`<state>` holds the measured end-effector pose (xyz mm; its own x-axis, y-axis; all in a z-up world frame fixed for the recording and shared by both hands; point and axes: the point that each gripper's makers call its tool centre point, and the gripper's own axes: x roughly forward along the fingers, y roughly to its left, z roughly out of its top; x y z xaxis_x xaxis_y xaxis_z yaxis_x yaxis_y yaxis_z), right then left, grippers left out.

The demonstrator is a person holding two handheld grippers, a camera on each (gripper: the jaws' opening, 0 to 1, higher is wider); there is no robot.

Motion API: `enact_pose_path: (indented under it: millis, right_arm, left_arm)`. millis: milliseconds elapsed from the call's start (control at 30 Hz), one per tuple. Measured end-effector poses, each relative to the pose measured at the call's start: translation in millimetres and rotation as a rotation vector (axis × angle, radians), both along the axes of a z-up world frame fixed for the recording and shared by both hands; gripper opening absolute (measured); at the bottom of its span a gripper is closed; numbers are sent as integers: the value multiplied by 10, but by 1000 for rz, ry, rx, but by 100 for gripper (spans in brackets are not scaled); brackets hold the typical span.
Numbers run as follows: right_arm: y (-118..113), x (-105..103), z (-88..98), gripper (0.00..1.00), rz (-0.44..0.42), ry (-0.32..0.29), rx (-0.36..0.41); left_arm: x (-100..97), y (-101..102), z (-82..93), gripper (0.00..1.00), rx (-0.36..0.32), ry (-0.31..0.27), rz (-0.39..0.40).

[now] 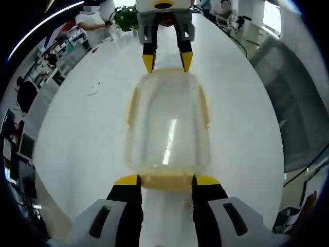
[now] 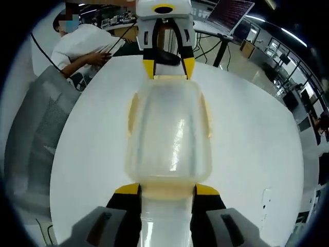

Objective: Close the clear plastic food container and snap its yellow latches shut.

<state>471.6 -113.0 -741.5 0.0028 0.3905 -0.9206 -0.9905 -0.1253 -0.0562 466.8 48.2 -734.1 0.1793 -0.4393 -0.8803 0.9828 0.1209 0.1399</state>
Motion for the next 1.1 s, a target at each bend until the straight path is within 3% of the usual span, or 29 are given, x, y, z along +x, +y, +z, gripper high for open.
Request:
enact_pose_path:
  millis: [433,900,933,967,1000,1100]
  right_arm:
    - [-245,-74,127,35,1,-20,-11]
    - [-651,-38,236,35,-9,-42,-25]
    - [-646,138,282,35,-8,-45,-24]
    - [-658,180,297,35,-9,-47,-22]
    - [-670,220,313,35,-10,-47,-21]
    - [-779,172,307,35,-11,-48,-22]
  left_arm:
    - [-82,-242,165,36,-3,-14,-10]
    - [-29,-646,290,36,-21,-29,-24]
    - [-23,-671,289,36,-22,-27,-22]
    - [178,-655,329,36,-22,-27,-21]
    - [225,-668,337,36,-23,-28,-20]
    - [198,-756,326,36,-28,-26,-22]
